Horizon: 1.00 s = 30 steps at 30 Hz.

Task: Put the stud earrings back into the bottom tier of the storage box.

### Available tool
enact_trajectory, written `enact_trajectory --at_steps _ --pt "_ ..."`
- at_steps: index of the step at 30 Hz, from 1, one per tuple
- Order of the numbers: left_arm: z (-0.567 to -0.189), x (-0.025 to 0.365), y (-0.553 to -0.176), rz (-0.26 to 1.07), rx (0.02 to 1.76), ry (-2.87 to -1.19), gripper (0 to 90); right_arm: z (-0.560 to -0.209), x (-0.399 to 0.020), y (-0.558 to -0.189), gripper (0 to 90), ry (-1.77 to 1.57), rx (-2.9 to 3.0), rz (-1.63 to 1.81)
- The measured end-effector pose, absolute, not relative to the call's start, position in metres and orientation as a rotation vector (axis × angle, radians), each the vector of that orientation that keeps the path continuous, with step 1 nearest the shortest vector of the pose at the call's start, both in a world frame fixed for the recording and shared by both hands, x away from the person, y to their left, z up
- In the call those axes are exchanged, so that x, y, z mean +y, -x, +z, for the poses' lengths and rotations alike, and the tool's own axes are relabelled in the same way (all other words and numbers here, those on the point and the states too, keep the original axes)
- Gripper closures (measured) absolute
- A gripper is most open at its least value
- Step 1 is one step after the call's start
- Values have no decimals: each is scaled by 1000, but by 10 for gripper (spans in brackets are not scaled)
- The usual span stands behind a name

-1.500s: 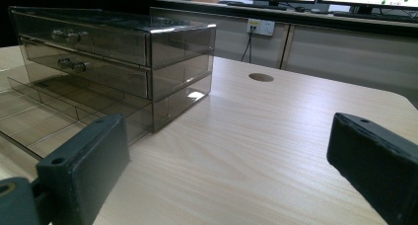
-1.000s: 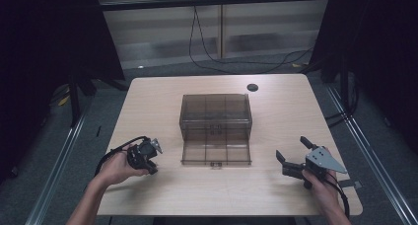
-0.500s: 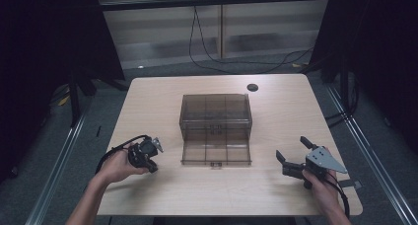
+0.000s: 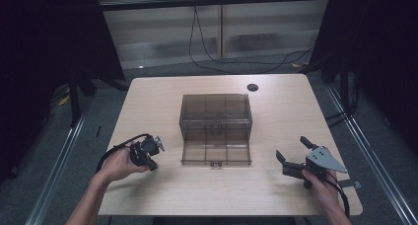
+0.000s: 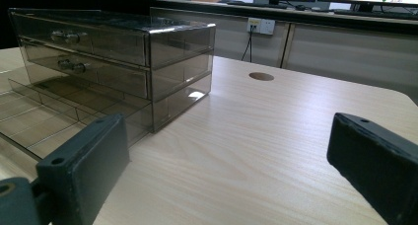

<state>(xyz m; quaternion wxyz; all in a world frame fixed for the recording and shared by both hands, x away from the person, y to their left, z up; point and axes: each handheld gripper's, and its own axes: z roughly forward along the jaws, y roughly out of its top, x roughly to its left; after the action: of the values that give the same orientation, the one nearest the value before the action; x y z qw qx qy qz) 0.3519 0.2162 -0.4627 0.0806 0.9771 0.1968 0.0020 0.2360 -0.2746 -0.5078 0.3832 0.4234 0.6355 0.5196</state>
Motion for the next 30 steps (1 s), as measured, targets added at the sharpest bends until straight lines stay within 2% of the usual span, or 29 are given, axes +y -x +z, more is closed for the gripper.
enact_trajectory --at_steps 19,30 --pt "-449 219 -350 -16 573 -2882 858 -508 -274 -236 19 -1086 1620 1328" --pt "-430 199 -346 -19 473 -2896 859 -508 -274 -236 19 -1083 1623 1325"
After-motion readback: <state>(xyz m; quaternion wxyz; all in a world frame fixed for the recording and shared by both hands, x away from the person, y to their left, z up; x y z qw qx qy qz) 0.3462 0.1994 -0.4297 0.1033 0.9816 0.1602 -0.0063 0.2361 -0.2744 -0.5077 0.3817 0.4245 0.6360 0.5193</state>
